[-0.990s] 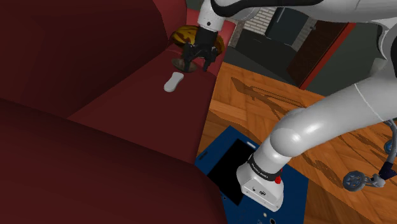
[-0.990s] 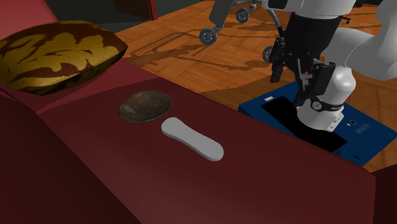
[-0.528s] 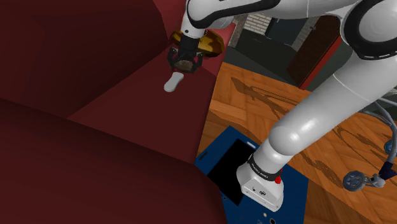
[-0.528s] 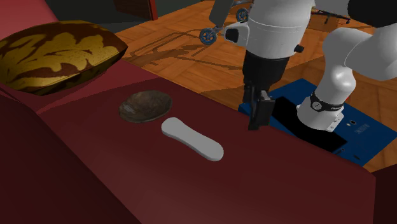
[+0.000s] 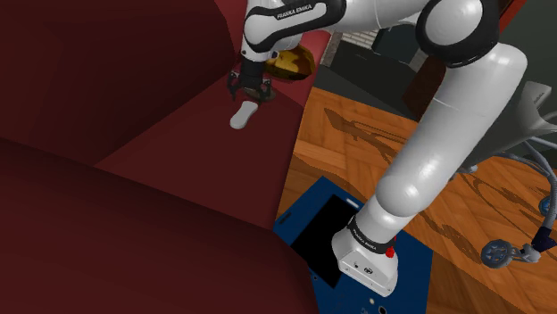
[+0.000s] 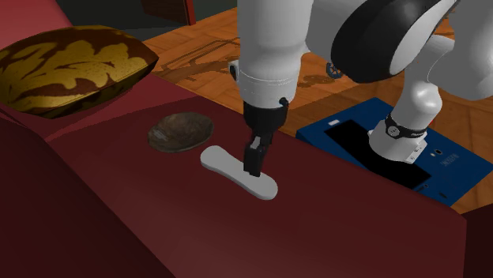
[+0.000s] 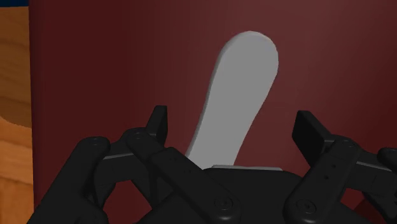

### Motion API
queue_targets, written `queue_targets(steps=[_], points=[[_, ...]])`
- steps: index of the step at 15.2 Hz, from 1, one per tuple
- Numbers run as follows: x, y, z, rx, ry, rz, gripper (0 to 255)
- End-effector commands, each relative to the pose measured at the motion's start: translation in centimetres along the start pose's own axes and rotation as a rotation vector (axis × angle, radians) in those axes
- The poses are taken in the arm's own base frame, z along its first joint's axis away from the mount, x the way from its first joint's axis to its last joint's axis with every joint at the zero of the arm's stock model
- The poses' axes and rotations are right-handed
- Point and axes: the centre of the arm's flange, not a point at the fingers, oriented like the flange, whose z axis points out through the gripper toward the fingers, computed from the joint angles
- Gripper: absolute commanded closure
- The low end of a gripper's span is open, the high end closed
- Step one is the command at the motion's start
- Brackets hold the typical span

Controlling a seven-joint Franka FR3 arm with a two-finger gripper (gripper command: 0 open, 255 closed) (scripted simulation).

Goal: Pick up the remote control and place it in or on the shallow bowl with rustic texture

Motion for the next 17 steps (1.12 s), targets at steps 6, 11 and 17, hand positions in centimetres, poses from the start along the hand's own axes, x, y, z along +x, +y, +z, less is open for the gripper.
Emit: queue_targets(steps=[6,11,17], points=[[5.6,-0.7,3.8,-0.025,0.010,0.181,0],[5.6,-0.6,6.5,-0.025,0.010,0.181,0],[5.6,-0.6,7.3,-0.025,0.010,0.181,0]])
